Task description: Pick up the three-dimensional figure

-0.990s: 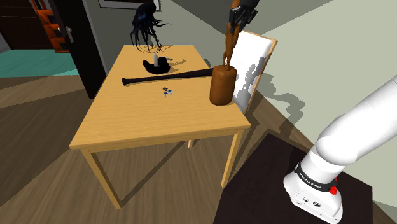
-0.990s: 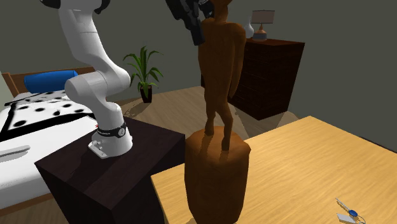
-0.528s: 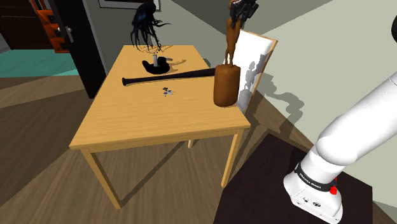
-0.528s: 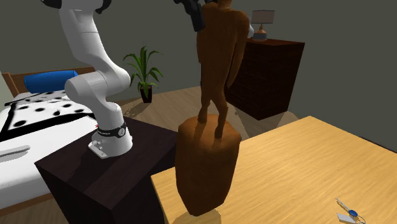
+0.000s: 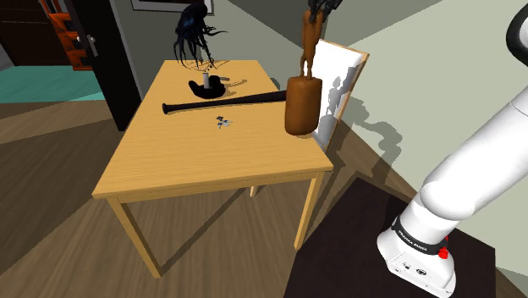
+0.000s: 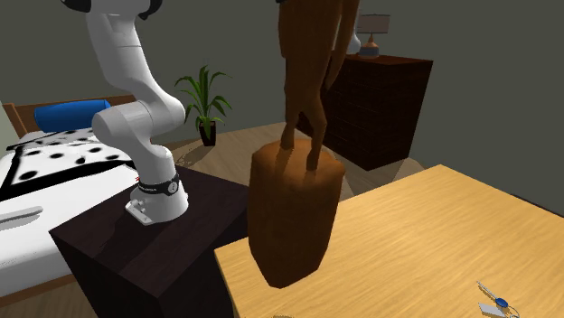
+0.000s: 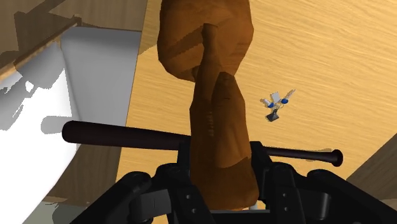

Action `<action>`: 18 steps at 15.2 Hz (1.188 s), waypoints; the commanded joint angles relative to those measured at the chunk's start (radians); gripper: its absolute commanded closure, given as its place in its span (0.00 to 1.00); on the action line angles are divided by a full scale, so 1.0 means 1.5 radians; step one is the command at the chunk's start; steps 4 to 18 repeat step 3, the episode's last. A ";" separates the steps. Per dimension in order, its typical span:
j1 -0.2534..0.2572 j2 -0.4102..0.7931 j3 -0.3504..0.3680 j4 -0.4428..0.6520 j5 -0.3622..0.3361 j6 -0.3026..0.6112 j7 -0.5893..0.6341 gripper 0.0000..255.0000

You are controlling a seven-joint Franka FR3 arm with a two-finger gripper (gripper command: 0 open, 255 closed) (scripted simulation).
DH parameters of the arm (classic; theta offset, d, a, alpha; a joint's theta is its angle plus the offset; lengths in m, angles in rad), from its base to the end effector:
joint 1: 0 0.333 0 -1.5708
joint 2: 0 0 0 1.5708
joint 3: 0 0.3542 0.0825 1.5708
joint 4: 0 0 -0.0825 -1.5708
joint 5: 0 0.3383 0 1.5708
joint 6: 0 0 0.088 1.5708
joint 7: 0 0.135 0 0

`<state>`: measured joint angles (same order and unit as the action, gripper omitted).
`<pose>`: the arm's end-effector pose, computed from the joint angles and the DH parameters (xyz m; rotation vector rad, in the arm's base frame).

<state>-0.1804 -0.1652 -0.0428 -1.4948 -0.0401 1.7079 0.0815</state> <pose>0.4504 -0.1101 0.7639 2.9923 -0.4639 0.5744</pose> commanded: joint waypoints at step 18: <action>0.000 0.012 -0.001 0.037 0.001 -0.021 -0.002 1.00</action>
